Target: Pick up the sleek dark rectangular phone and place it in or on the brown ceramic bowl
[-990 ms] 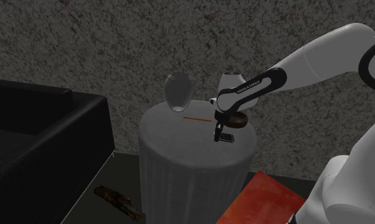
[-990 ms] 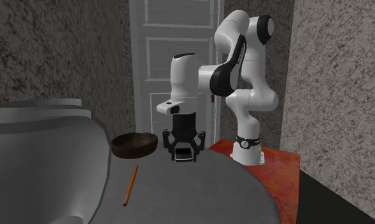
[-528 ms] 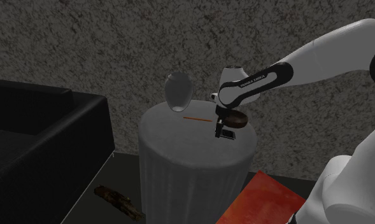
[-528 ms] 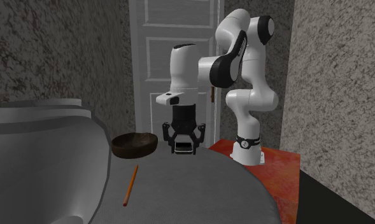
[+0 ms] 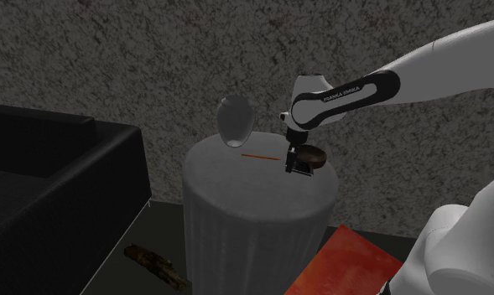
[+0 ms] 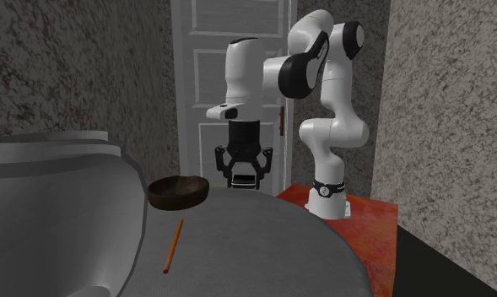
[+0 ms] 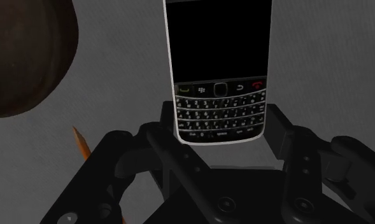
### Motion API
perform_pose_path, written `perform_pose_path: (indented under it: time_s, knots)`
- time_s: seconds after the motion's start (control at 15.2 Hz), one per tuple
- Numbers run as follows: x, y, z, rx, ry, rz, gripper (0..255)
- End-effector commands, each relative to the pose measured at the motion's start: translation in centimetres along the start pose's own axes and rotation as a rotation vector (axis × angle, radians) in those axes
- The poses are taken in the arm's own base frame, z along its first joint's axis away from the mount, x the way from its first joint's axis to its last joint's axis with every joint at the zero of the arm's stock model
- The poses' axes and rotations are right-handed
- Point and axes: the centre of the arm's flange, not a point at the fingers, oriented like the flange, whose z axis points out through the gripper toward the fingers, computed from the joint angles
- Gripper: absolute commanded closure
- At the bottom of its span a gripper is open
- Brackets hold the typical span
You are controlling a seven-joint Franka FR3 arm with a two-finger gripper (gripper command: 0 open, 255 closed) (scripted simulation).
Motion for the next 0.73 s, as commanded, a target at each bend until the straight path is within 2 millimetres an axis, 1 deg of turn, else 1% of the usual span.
perform_pose_path:
  time_s: [0.0,0.53,0.59,0.66]
  knots:
    - [0.0,0.0,-1.0,0.0,0.0,0.0,255]
    - [0.0,0.1,-5.2,0.0,0.0,0.0,255]
    - [0.0,0.1,-5.4,0.0,0.0,0.0,255]
    - [-0.2,1.4,-5.4,0.0,0.0,0.0,255]
